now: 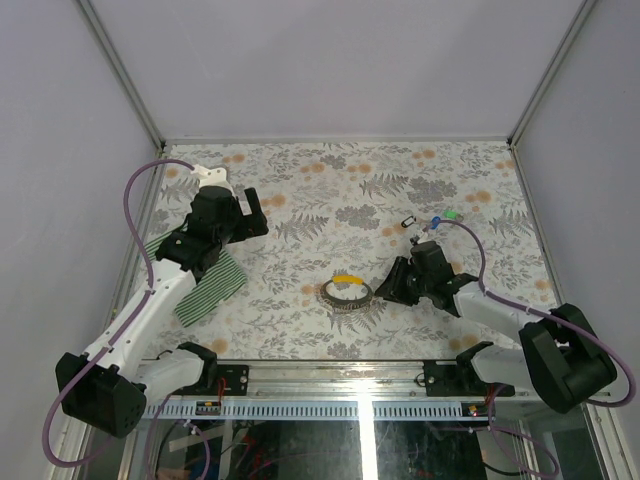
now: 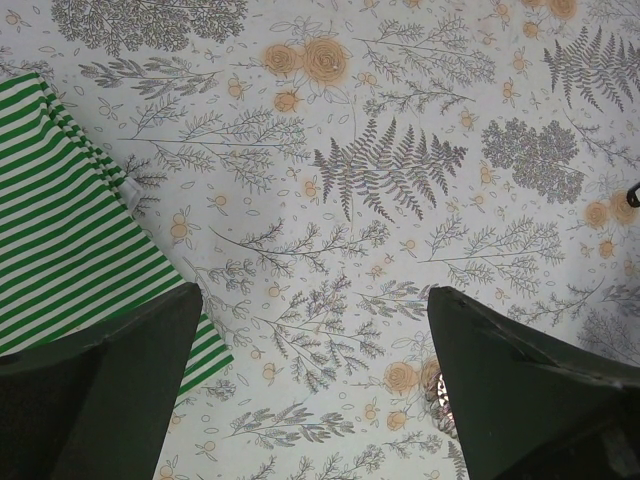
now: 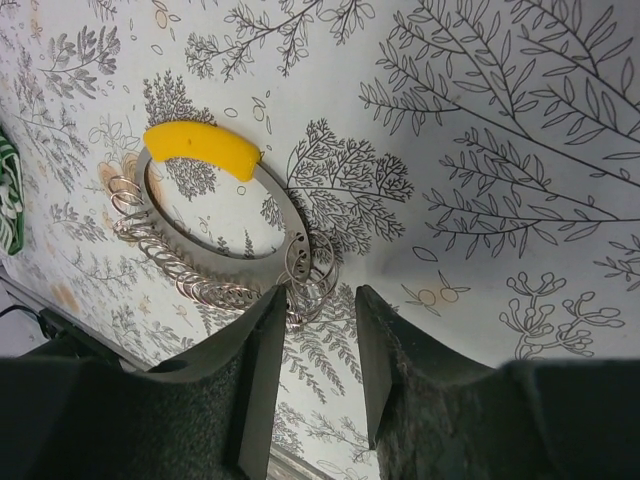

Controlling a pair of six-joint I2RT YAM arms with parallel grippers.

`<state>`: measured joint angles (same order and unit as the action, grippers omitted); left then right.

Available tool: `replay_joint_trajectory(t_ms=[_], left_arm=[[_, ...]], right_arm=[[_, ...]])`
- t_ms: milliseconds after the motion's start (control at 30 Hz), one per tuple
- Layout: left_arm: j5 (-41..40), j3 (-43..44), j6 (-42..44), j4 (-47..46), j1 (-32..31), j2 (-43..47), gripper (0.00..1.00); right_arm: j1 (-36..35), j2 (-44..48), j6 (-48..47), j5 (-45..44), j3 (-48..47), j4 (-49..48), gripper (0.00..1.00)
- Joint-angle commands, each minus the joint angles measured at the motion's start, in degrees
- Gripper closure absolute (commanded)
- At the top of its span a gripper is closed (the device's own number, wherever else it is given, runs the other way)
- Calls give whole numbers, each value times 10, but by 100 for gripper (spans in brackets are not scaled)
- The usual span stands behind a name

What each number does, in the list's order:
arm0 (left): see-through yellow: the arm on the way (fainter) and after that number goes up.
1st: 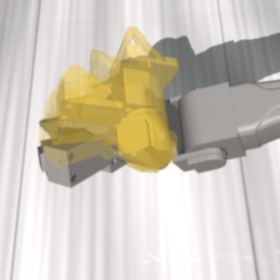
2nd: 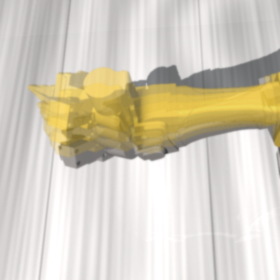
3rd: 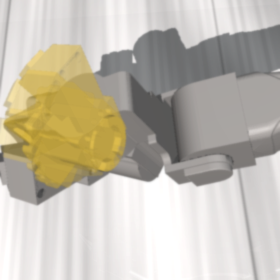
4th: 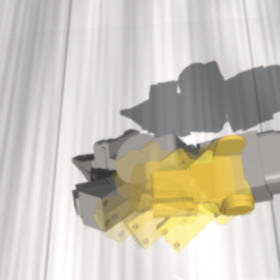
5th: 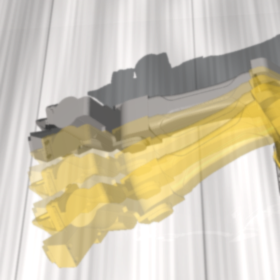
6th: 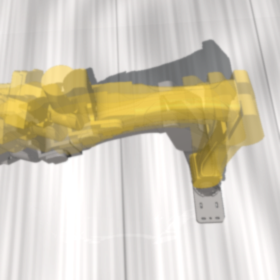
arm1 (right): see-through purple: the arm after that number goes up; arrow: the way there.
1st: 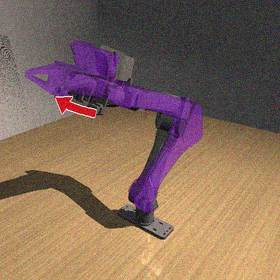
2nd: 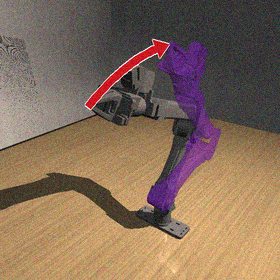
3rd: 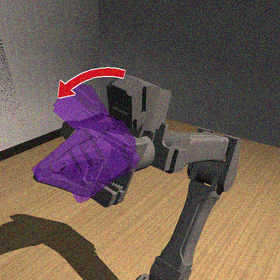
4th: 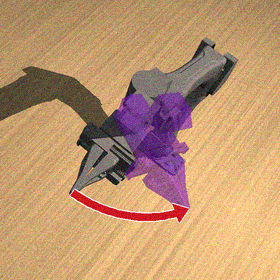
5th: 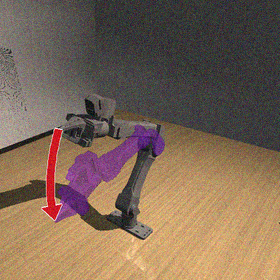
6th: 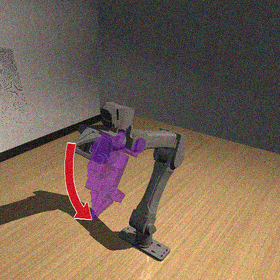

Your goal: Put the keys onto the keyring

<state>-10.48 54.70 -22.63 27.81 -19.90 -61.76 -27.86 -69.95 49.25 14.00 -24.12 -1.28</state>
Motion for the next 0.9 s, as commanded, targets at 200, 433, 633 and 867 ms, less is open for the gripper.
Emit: replay_joint_trajectory(t_ms=[200, 433, 633, 867], left_arm=[[5, -5, 7, -32, -2, -2, 0], [8, -5, 8, -32, -2, -4, 0], [8, -5, 8, -33, -2, -6, 0], [8, -4, 9, -32, -2, -8, 0]], right_arm=[[-6, -42, 23, -4, 9, -58, 61], [-6, -60, 37, 6, 14, -82, 64], [-5, -63, 39, 8, 14, -86, 70], [-6, -65, 41, 13, 15, -101, 82]])
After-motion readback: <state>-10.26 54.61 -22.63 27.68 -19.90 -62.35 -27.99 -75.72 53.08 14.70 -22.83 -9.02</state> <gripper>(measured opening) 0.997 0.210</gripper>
